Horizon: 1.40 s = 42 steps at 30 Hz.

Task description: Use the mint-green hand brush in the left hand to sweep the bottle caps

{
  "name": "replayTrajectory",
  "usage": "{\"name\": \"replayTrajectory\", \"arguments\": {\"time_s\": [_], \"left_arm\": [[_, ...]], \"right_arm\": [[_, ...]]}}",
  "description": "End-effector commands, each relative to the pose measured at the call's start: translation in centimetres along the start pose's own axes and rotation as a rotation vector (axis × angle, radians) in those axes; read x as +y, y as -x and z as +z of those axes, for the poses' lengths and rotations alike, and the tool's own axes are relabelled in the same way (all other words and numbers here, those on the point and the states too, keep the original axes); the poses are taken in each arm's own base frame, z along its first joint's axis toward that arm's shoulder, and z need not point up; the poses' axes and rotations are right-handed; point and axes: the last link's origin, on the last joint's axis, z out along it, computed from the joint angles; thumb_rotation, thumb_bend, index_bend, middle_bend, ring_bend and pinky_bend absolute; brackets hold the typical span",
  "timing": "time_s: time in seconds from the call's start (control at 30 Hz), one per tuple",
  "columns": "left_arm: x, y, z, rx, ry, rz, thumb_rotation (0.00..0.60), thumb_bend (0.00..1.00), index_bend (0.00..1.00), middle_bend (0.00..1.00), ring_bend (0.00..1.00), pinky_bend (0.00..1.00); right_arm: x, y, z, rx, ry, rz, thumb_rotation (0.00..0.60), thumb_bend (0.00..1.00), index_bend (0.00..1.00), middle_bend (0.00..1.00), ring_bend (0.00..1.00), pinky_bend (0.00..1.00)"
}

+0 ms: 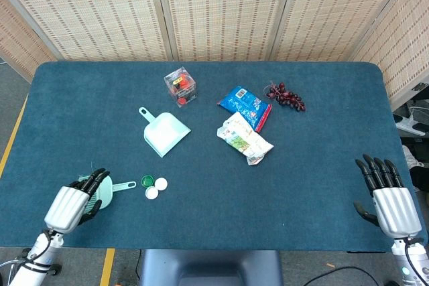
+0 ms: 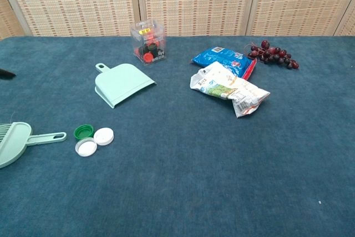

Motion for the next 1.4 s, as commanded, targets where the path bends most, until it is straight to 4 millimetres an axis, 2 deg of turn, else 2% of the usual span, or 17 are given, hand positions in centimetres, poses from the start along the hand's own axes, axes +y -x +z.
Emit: {"name": "replayTrajectory", "arguments": {"time_s": [0.03,0.33,0.97,1.23,1.4], "left_arm": [[0.6,2.1,2.7,-0.074,-0.034,0.062,0.6,0.42,0.27,0.35,0.74,0.83],[1.5,3.8,4.7,-0.11,-0.09,0.118,0.6,0.4,0.29,0.4,0.75,0.84],[1.8,7.2,5.6,-0.163,-0.122,0.254,0.6,0.38,0.32,0.4,0.75,0.84],[2.8,7.6,6.3,-0.147,-0.09,0.282,0.6,0.37,0.32,0.4,0.75,0.84],[3.0,7.9,6.6,-0.141,-0.09,0.326,0.6,0.37,0.37,0.44,0.76,0.84]], "right_arm": [[0.1,-0.1,-0.1,0.01,0.026,0.001,0.6,0.18,0.0,0.0,0.0,0.0],[0.2,-0.1,-0.1,-0.001,0.033,0.0,0.6,0.18,0.0,0.0,0.0,0.0],[0.2,-0.5,-0.5,0.001,0.027,0.011,0.6,0.18,0.0,0.0,0.0,0.0],[0.2,-0.5,-0.5,-0.006,0.031,0.013,0.6,0.18,0.0,0.0,0.0,0.0],[0.3,-0.7,-0.5,-0.003,0.033,0.017,0.6,0.18,0.0,0.0,0.0,0.0]]}}
